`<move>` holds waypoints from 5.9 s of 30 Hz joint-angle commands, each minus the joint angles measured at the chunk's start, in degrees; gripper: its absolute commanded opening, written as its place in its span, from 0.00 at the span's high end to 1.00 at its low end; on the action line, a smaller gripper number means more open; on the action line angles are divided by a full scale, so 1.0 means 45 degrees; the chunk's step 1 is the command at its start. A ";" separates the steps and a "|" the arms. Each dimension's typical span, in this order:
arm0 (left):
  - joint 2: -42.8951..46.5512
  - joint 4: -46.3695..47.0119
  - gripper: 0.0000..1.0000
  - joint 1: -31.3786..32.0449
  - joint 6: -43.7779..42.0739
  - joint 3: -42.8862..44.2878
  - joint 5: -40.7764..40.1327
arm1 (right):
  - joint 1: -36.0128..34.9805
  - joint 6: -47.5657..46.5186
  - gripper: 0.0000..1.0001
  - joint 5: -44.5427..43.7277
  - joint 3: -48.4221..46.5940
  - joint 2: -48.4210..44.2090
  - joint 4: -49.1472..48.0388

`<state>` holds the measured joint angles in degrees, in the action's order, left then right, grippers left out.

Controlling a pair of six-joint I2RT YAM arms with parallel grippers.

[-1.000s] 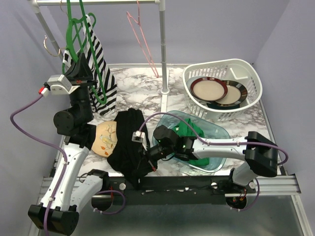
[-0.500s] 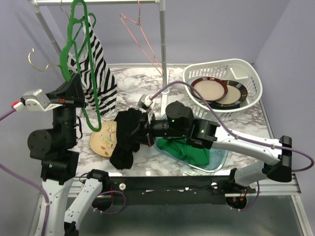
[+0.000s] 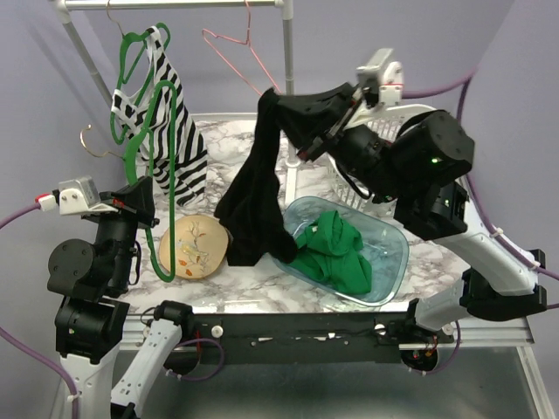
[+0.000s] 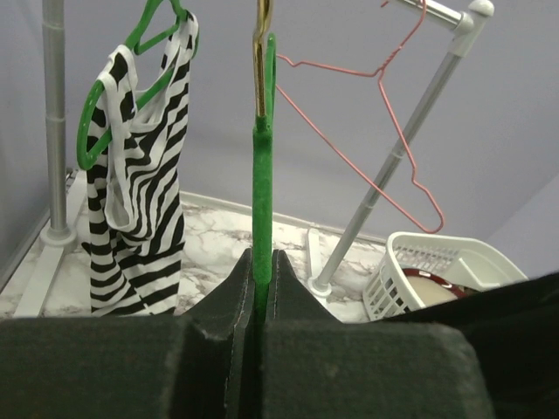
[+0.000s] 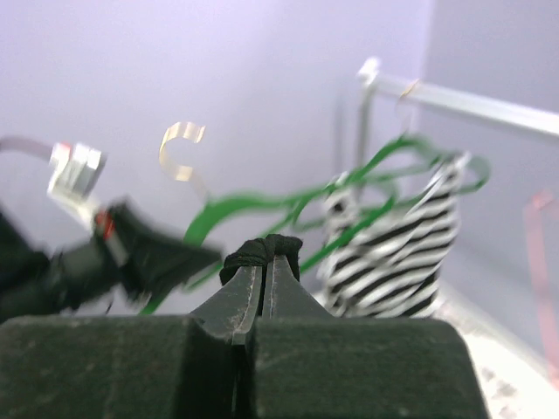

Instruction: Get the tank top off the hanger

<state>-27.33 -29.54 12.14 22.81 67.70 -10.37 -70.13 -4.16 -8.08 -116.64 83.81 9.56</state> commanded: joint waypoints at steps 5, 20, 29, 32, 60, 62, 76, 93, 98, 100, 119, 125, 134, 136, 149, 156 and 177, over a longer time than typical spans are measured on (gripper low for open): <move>0.0019 -0.0389 1.00 0.0056 -0.0127 0.0346 0.0508 | 0.0192 -0.6978 0.99 -0.3343 -0.2844 0.1022 -0.5796; -0.0117 -0.0194 1.00 0.0056 -0.0264 0.0600 0.0625 | 0.2556 -0.8724 0.99 -0.2598 -0.2600 0.0149 -0.7770; -0.0235 0.0275 1.00 0.0075 -0.0244 0.0326 0.0742 | 0.2596 -0.6108 0.99 -0.2697 0.4236 -0.3017 -0.7945; -0.0098 0.0704 1.00 0.0075 -0.0069 0.0015 0.0897 | 0.2596 -0.5795 0.99 -0.3067 0.4941 -0.3312 -0.8063; -0.0528 0.1057 1.00 0.0075 -0.0147 -0.0162 0.1094 | 0.2596 0.5358 0.99 -0.1369 1.2088 -0.7513 0.0355; -0.0547 0.1018 1.00 0.0075 -0.0166 -0.0143 0.1074 | 0.2576 0.5340 0.99 -0.2144 1.2538 -0.7162 0.0434; -0.0938 0.0861 1.00 0.0075 -0.0185 0.0072 0.1191 | 0.2615 0.8557 0.99 -0.5376 1.5487 -0.3761 0.2289; -0.1523 0.0569 1.00 0.0153 -0.0575 0.0619 0.1055 | 0.2733 1.1854 0.63 -0.6726 1.6782 -0.5028 0.3637; -0.1933 0.0081 1.00 0.0232 -0.1005 0.1165 0.0567 | 0.2732 1.0205 0.48 -0.4967 1.4770 -0.6123 0.4768; -0.2089 -0.0075 1.00 0.0232 -0.1045 0.1322 0.0352 | 0.2732 0.9560 0.52 -0.3504 1.4358 -0.6144 0.4693; -0.2772 0.0685 1.00 0.0561 -0.2369 0.0815 -0.1616 | 0.2733 0.8795 0.79 -0.0580 1.6272 -0.2925 0.2854; -0.4391 -0.0231 1.00 0.0642 -0.2705 0.2665 -0.1778 | 0.2752 0.9342 0.80 -0.4531 1.6427 -0.1829 0.3286; -0.5779 -0.1110 1.00 0.0642 -0.3252 0.4326 -0.1252 | 0.2733 0.9129 0.75 -0.3559 1.6350 -0.2720 0.2932; -0.6054 -0.1248 1.00 0.0642 -0.3311 0.4622 -0.1191 | 0.2752 0.8934 0.69 -0.2992 1.5921 -0.3484 0.3496; -1.0053 -0.1189 1.00 0.0642 -0.4599 0.7275 -0.2049 | 0.2752 0.7703 0.00 0.0387 1.4865 -0.9091 0.3930; -1.1249 0.0627 1.00 0.0544 -0.4776 0.7629 -0.1251 | 0.2752 0.7761 0.00 0.0877 1.5763 -1.0948 0.2427; -1.6210 -0.0076 1.00 -0.0530 -0.4795 1.3411 0.0625 | 0.2752 0.8640 0.01 0.0194 1.6193 -1.3936 0.3090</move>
<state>-97.01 -28.36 9.72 1.15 123.81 -9.96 -57.89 33.67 -5.08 -44.29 23.40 22.24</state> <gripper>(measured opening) 0.053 0.990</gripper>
